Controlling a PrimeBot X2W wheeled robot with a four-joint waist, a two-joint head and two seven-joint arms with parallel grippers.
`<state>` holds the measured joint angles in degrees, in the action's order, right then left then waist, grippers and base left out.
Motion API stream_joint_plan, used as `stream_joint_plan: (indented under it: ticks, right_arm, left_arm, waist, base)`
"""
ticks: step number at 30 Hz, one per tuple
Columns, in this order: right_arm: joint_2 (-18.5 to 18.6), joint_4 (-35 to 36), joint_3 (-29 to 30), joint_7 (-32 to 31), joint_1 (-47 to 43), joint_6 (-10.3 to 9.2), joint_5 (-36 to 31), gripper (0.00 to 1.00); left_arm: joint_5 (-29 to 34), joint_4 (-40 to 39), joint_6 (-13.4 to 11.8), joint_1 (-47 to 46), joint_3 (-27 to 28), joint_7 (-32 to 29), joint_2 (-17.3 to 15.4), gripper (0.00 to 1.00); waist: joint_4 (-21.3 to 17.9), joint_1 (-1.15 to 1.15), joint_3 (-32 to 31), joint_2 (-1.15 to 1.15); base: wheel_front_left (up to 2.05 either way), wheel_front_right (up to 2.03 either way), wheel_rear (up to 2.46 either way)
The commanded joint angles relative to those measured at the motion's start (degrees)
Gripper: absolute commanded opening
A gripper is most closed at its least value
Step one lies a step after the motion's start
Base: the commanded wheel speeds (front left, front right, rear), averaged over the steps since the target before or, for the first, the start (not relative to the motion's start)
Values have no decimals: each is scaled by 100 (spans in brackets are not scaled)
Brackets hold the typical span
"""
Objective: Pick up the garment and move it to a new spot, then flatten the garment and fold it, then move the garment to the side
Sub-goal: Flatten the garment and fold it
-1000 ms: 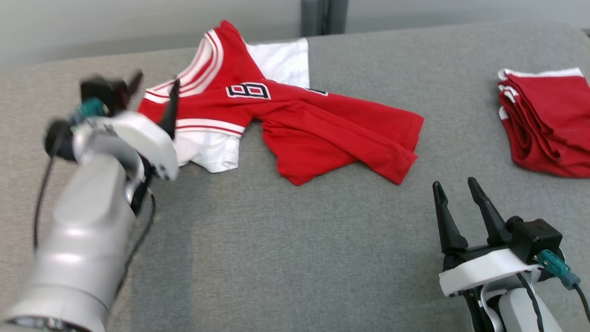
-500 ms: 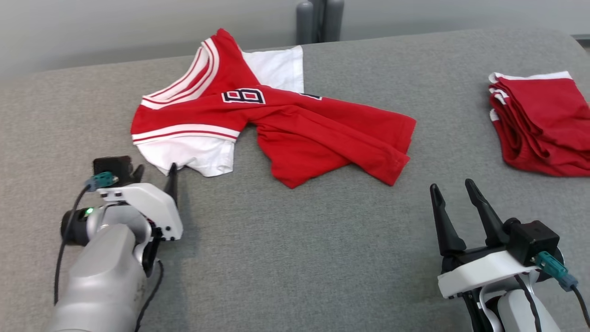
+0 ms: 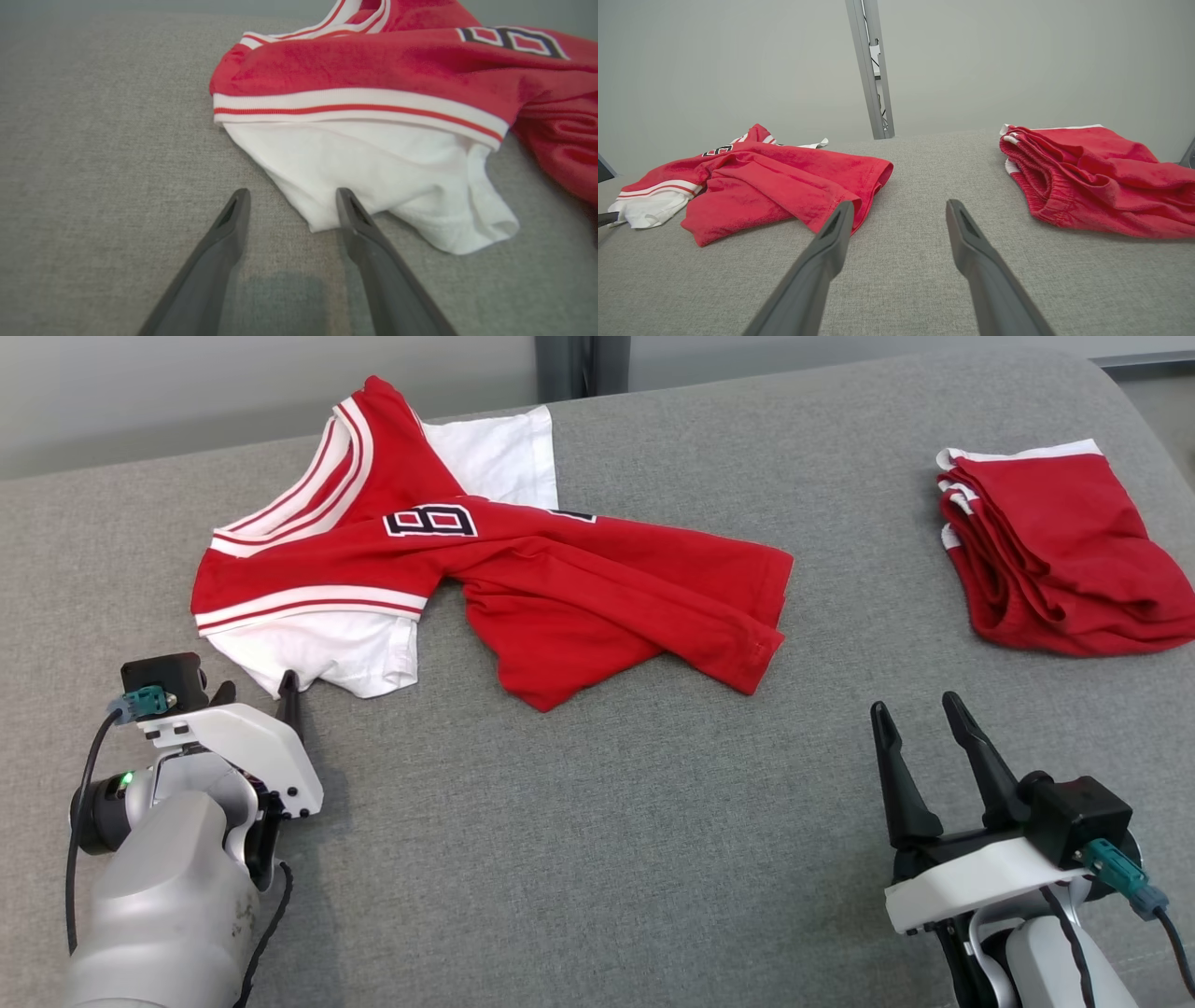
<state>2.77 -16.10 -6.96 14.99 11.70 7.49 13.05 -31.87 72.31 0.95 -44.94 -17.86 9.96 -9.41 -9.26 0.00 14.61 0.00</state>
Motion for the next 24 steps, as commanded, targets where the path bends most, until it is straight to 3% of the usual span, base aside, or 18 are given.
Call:
stream_joint_plan:
  ticks: [1, 2, 14, 24]
  right_arm:
    - [28, -6, -10, 29, 38, 1, -39, 100]
    - [27, -3, -16, 29, 33, 1, -34, 100]
    - [29, -68, 98, 29, -172, 1, -71, 100]
    - [28, -89, 189, 29, -432, 1, 0, 100]
  left_arm:
    - [-12, 21, -10, -70, -14, -22, -41, 12]
    - [-9, 31, 8, -75, -31, -49, -35, 0]
    - [143, -170, 368, -46, -297, 343, 126, 0]
    - [296, -1359, 554, 783, -499, 520, -60, 0]
  waist:
    - [-23, 0, 6, 0]
    - [-31, 0, 4, 0]
    - [279, 0, -352, 0]
    - [829, 0, -797, 0]
  base:
    - [0, 0, 0]
    - [0, 0, 0]
    - [0, 0, 0]
    - [0, 0, 0]
